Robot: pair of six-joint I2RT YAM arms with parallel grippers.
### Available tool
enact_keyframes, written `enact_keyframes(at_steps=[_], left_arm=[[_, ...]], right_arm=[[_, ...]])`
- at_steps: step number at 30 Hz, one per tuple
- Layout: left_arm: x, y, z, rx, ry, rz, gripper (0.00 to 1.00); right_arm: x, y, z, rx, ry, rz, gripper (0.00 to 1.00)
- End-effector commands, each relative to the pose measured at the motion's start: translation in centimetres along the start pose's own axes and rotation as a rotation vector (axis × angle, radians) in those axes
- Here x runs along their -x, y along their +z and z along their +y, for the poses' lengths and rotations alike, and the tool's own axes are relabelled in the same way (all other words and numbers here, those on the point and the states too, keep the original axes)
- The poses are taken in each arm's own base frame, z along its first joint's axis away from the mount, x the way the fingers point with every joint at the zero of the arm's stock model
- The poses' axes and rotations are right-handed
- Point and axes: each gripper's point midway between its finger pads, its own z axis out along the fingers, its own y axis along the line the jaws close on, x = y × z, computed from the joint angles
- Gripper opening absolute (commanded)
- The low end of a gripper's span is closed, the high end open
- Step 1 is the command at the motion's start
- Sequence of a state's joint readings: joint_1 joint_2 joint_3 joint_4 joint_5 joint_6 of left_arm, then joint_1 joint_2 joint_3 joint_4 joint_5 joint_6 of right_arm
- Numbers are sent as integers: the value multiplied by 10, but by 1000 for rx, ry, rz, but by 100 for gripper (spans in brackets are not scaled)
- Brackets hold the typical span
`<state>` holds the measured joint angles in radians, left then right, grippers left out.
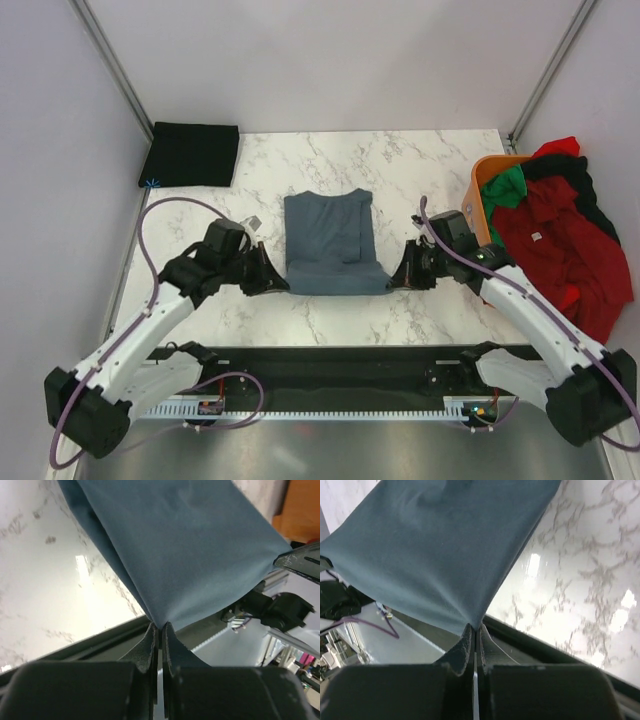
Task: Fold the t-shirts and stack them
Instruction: Fold the tshirt
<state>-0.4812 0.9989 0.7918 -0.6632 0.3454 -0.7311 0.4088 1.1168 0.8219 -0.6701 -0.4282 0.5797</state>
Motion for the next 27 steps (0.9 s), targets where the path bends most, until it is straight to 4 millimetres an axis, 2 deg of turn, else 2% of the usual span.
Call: enact_keyframes(at_steps=[1,4,7,9,14,20,22,23,25,26,27], left_arm=[[-21,-30,-1,20,-86,31,2],[-21,-52,-11,-3,-81,-6,2],[-11,-58,-14,16,-55,-40,2],[-4,-55,-13,41,-46,-38,2],[28,-53,-27,77,-6,-77,2],[71,-38,-35,130,13,-91,2],[86,-36,-38,131,23,-98,2],[94,-27,-33,152,8,-84,2],[108,-23,-33,160,16,-89,2],[114,-11,-24,188,2,-69,2],[124,-10,-26,186,16,-80,2]], right_arm=[[-33,-29,-10,-80,74,49,0],[-29,-50,4,-56,72,-2,0],[-22,-57,8,-70,61,-21,0],[-9,-60,11,-92,42,-40,0],[22,-58,14,-156,-7,-71,0],[73,-45,21,-208,-58,-91,0],[86,-35,15,-228,-49,-78,0],[97,-35,18,-225,-55,-94,0],[112,-22,10,-246,-53,-81,0],[123,-15,7,-256,-45,-78,0],[130,-11,6,-259,-52,-79,0]])
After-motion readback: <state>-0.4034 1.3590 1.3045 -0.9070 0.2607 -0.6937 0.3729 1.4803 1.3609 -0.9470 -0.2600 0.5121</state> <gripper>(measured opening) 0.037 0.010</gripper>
